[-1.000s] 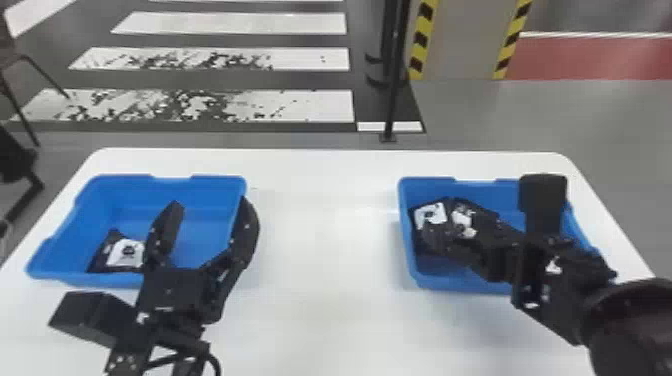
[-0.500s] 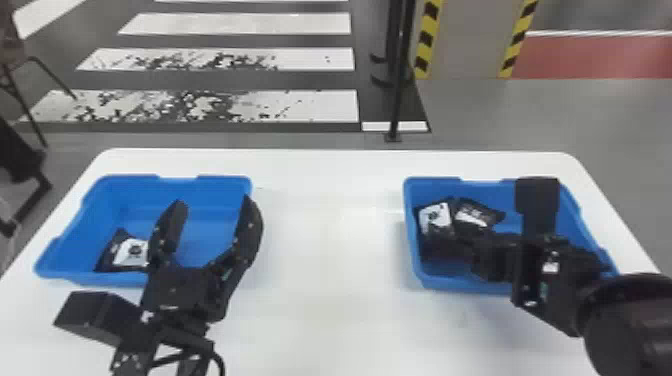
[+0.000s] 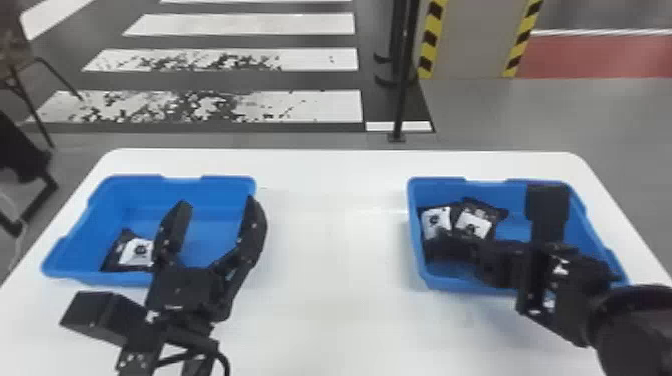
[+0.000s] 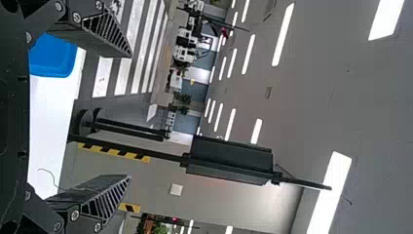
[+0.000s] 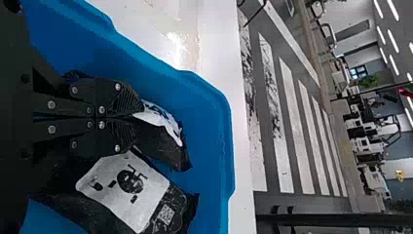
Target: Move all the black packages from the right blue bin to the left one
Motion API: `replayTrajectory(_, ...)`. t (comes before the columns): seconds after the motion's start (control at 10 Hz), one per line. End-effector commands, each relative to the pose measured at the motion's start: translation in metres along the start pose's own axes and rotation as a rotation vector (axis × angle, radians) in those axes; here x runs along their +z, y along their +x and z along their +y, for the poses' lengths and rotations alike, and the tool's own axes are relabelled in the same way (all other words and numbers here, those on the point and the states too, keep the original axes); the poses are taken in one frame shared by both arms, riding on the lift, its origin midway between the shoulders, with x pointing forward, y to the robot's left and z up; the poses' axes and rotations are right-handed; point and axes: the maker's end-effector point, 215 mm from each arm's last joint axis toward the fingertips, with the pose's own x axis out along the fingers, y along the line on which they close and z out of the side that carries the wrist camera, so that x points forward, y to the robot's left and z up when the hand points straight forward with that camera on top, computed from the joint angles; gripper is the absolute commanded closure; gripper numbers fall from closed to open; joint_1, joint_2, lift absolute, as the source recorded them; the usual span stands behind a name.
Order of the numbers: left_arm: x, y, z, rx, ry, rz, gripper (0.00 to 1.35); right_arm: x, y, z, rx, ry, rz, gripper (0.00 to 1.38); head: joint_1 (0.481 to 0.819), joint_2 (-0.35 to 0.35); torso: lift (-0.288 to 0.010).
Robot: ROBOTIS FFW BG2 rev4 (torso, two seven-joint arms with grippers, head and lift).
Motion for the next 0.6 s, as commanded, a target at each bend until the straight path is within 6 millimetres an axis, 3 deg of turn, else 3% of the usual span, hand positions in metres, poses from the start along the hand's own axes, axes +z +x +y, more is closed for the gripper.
replayTrajectory(0.0,0.0,-0.001,0.001,0.002,-0.005,0.0,0.19,0.002,-0.011,-0.01,-0.019,0.009,-0.025,1.19,0.695,0.032,-0.18)
replayTrajectory(0.3,0.01,-0.001,0.001,0.004,-0.007,-0.034,0.19,0.032,-0.038,-0.028,-0.029,0.035,-0.129,1.19,0.695,0.001,-0.18)
replayTrajectory(0.5,0.024,-0.003,-0.002,0.01,-0.031,-0.084,0.19,0.057,-0.053,-0.004,0.102,0.093,-0.193,1.19,0.695,-0.009,-0.18)
